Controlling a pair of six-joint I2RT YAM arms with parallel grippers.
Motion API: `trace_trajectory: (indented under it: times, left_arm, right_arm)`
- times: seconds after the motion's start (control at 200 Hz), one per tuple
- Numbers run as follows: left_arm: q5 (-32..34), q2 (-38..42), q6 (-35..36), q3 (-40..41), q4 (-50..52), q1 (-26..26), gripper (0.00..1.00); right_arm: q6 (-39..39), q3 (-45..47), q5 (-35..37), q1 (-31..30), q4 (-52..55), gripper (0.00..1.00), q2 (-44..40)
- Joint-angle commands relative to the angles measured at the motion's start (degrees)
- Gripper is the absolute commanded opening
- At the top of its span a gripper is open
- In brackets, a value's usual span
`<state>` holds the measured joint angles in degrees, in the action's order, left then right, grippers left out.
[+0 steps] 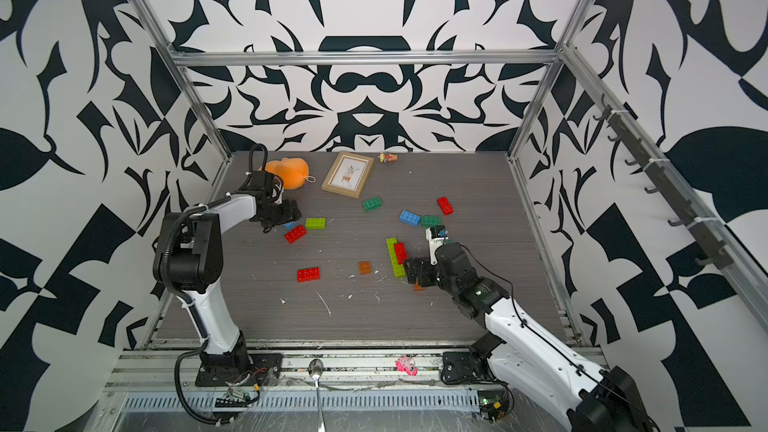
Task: Assemble a small pinwheel with lego
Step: Pick up the lego brick from the center of the board.
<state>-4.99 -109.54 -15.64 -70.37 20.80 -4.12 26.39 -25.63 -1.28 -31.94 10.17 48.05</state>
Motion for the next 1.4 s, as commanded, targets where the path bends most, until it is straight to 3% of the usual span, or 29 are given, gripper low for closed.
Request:
trace_trajectory:
  times: [0.0,0.1,0.285,0.47,0.715,0.745,0.975,1.165,1.295,1.395]
  left_arm:
    - [1.72,3.43,-1.59,2.80,1.17,0.13,0.66]
    - [1.63,5.68,-2.98,4.98,-0.25,-0.80,0.58]
    - [4.12,7.87,-5.12,7.74,-3.47,-3.41,0.56]
    - [4.52,5.92,-4.56,6.09,-3.22,-3.52,0.78]
    - [3.56,-0.85,-3.18,-1.86,3.71,-3.15,0.84]
    - [3.63,-1.33,-2.82,-2.56,4.45,-3.17,0.89]
    - [5.57,-4.70,0.29,-7.06,9.53,-3.04,0.89]
    - [1.79,-8.39,5.65,-11.02,12.50,-3.20,0.93]
    - [-4.34,-9.95,7.55,-12.80,13.64,-3.44,0.93]
    - [-3.79,-10.00,6.72,-12.56,14.05,-3.39,0.90]
  right_arm:
    - [-0.77,-0.19,-0.28,0.18,-1.95,0.91,-0.51]
    - [-0.81,-0.23,-0.57,0.14,-1.91,0.91,-0.29]
    - [-0.77,-0.29,-0.65,0.18,-1.78,0.91,-0.39]
    - [-0.78,-0.35,-0.74,0.13,-1.72,0.91,-0.09]
    - [-0.99,-0.37,-0.59,0.18,-1.59,0.91,-0.25]
    - [-0.99,-0.40,-0.64,0.21,-1.56,0.91,-0.17]
    - [-0.99,-0.54,-0.91,0.15,-1.65,0.90,-0.06]
    - [-1.01,-0.52,-1.18,0.15,-1.81,0.90,0.37]
    - [-1.06,-0.63,-1.14,0.14,-1.74,0.90,0.64]
    - [-1.08,-0.61,-1.08,0.17,-1.74,0.90,0.64]
